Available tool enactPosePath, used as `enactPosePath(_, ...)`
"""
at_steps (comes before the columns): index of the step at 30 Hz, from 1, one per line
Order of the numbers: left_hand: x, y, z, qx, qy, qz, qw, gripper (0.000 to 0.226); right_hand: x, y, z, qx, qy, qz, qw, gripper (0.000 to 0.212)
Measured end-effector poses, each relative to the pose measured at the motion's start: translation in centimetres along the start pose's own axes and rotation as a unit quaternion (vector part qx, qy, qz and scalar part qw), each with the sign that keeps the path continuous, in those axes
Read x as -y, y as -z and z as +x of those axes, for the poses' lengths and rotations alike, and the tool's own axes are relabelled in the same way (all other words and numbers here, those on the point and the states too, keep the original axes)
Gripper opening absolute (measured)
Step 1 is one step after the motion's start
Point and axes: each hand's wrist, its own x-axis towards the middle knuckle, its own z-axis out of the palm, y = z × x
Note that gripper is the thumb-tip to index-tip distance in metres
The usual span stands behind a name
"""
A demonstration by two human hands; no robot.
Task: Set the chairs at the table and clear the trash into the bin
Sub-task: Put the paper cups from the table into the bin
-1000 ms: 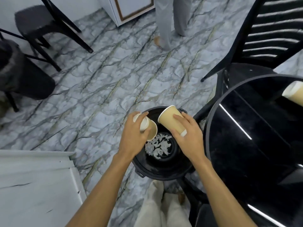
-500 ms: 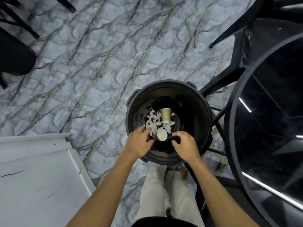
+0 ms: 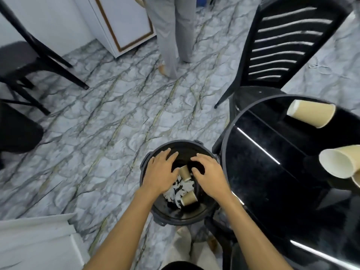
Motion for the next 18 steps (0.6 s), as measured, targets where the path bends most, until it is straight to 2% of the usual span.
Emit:
enactPosePath(5, -7.9, 1.9, 0.6, -0.025, -0.086, 0.014, 0.996, 0.060, -2.8, 7.6, -4.4, -0.114, -0.024, 0.006, 0.993, 0.035)
enactPosePath(11, -17.7, 1.0, 1.5, -0.026, -0.209, 0.023, 0.977, 0.062, -8.2, 14.4, -10.5, -0.249, -0.100, 0.005, 0.963, 0.035)
enactPosePath(18, -25.5, -0.4, 4.4, -0.008, -0.286, 0.027, 0.958, 0.062, -12.3, 18.7, -13.0, -0.343, -0.170, 0.019, 0.923, 0.035)
